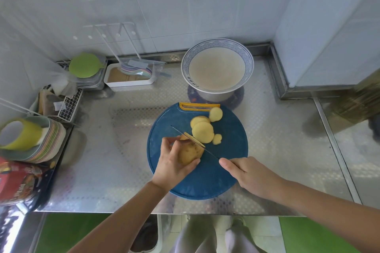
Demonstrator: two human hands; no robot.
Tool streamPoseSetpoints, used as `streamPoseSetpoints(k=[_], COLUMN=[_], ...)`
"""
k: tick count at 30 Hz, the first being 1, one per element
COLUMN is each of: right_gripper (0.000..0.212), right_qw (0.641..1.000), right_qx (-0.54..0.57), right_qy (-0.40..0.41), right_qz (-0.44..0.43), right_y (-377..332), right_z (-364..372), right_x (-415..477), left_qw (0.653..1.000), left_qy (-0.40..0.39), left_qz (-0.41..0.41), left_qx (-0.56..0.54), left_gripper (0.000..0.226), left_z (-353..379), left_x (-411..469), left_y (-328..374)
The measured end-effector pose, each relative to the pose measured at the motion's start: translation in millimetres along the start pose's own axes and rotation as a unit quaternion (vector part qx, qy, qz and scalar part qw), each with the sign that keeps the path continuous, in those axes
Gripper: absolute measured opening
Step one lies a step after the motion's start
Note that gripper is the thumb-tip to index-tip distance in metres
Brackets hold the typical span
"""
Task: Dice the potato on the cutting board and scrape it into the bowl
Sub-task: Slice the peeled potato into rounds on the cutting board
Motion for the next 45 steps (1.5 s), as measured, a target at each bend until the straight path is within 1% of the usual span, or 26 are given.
streamPoseSetpoints(k=[8,13,18,26,31,35,42,45], right_gripper=[0.054,0.055,0.055,0.065,0.066,0.063,0.065,0.065], right_qw=[1.000,0.994,0.989,0.980,0.976,0.974,0.977,0.977], right_qx=[0.016,0.087,0.120,0.152,0.154,0.154,0.129,0.128], right_qy=[-0.021,-0.054,-0.080,-0.113,-0.133,-0.135,-0.135,-0.133], right_qz=[0.013,0.028,0.037,0.054,0.083,0.097,0.100,0.104], right_y=[3.2,2.7,-1.3,0.1,0.7,0.1,-1.3,-1.8], right_z=[-2.2,-4.0,-11.4,-14.3,-21.9,-24.4,-23.1,-21.5], right_x=[2.6,6.1,6.0,7.0,14.3,19.6,32.1,35.8], left_qw=[1.000,1.000,1.000,0.999,0.999,0.999,0.999,1.000], left_qy=[0.003,-0.005,-0.012,-0.028,0.006,-0.004,0.001,-0.003], left_qz=[-0.002,-0.019,-0.022,-0.009,-0.031,-0.030,-0.031,-0.030], left_qx=[0.003,0.004,0.005,0.025,0.008,0.012,0.007,0.009], left_gripper=[0.059,0.059,0.059,0.057,0.054,0.055,0.060,0.059], left_z=[0.0,0.6,-0.5,-2.3,1.8,1.6,2.3,2.5], left_x=[0.1,1.1,3.8,9.0,10.8,11.4,12.4,12.4], left_y=[-0.5,-1.4,-1.1,0.1,4.4,4.7,0.8,0.2])
Point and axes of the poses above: each hand's wrist, its own x-axis towards the middle knuckle, its own z-axis out of the palm, y = z × x, the point moved 1 cm from there along x, towards the middle knuckle, and after that the axes turned 12 degrees about -y, right-handed, at the moved point
